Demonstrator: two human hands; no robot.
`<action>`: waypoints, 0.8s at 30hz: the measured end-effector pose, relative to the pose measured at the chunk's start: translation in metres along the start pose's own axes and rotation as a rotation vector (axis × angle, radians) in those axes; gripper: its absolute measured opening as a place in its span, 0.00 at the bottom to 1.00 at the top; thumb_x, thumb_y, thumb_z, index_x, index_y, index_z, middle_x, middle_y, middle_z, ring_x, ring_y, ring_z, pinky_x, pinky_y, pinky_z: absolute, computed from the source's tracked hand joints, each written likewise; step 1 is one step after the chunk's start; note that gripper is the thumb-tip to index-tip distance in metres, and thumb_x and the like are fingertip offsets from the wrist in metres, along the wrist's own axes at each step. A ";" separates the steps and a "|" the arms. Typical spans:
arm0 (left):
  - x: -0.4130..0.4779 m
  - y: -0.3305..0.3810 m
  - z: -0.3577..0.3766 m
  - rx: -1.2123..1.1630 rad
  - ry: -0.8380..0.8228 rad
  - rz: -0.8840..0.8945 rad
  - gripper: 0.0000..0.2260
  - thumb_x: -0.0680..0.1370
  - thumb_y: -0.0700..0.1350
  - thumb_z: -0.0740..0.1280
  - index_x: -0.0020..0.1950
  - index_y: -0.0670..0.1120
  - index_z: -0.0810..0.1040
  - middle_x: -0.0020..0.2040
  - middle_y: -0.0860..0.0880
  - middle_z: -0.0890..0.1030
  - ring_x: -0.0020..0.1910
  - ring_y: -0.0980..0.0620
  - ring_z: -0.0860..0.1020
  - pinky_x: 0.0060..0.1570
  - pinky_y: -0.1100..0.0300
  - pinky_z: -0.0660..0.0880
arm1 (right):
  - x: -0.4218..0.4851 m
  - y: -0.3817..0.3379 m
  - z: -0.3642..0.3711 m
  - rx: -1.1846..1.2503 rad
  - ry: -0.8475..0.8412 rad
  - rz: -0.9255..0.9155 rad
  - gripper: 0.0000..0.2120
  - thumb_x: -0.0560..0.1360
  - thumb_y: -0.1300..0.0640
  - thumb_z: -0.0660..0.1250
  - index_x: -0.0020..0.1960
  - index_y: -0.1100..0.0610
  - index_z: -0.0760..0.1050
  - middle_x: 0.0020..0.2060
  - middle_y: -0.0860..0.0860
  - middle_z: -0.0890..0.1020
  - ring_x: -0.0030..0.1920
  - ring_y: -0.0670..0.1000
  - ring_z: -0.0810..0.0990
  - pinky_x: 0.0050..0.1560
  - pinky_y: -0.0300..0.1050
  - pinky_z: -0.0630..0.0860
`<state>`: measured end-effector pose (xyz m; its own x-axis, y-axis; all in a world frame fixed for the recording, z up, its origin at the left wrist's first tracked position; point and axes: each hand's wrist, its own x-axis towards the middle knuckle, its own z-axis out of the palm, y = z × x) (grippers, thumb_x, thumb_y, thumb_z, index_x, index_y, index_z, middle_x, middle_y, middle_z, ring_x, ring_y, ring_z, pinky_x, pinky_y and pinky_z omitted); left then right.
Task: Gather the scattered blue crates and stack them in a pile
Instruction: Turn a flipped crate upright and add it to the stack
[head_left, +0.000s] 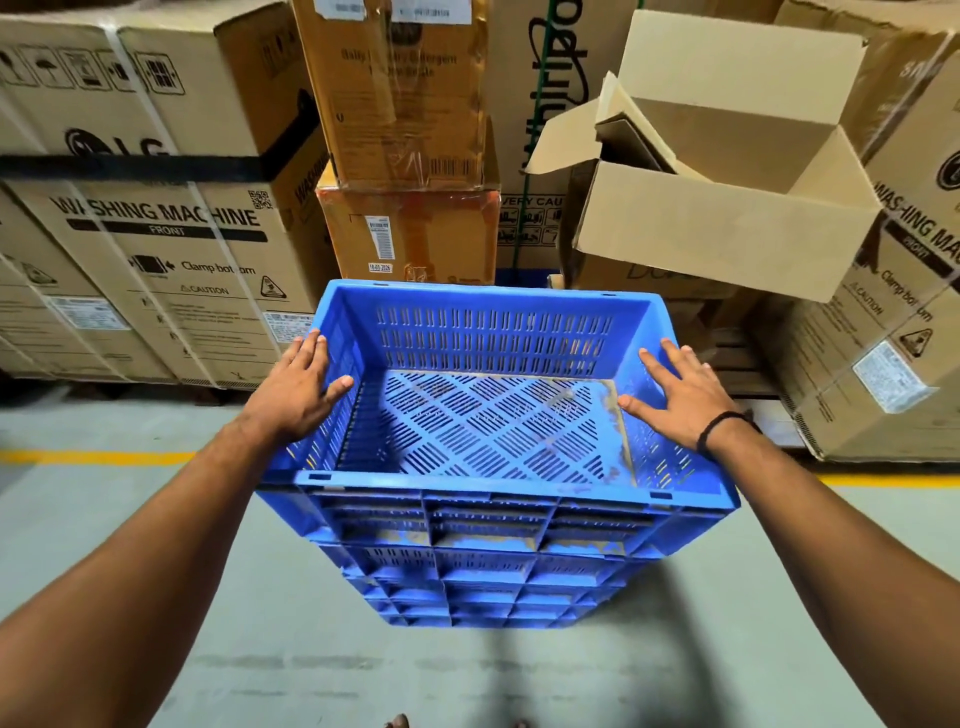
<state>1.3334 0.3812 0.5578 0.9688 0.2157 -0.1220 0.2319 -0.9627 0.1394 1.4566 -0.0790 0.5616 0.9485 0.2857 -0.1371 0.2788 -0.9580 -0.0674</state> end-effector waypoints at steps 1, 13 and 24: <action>0.002 -0.002 -0.001 -0.016 0.003 0.002 0.34 0.80 0.59 0.49 0.77 0.39 0.45 0.78 0.42 0.44 0.77 0.46 0.43 0.76 0.53 0.43 | -0.003 0.000 0.003 -0.002 0.006 -0.002 0.47 0.64 0.23 0.45 0.77 0.46 0.48 0.77 0.50 0.45 0.77 0.54 0.44 0.75 0.54 0.44; -0.018 0.000 0.008 0.172 0.044 0.055 0.32 0.80 0.58 0.48 0.77 0.38 0.47 0.78 0.40 0.47 0.77 0.45 0.43 0.75 0.54 0.42 | -0.018 -0.001 0.005 -0.170 0.028 -0.032 0.48 0.63 0.23 0.34 0.77 0.46 0.47 0.77 0.50 0.45 0.77 0.55 0.41 0.74 0.56 0.44; -0.018 0.006 0.003 0.133 0.034 0.036 0.31 0.81 0.57 0.45 0.76 0.38 0.47 0.78 0.39 0.48 0.77 0.44 0.45 0.76 0.53 0.44 | -0.013 -0.005 0.004 -0.142 0.029 -0.020 0.49 0.65 0.22 0.37 0.77 0.50 0.47 0.77 0.52 0.49 0.77 0.56 0.46 0.75 0.56 0.48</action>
<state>1.3168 0.3709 0.5580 0.9792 0.1841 -0.0854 0.1857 -0.9825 0.0112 1.4418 -0.0781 0.5594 0.9461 0.3055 -0.1079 0.3138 -0.9468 0.0710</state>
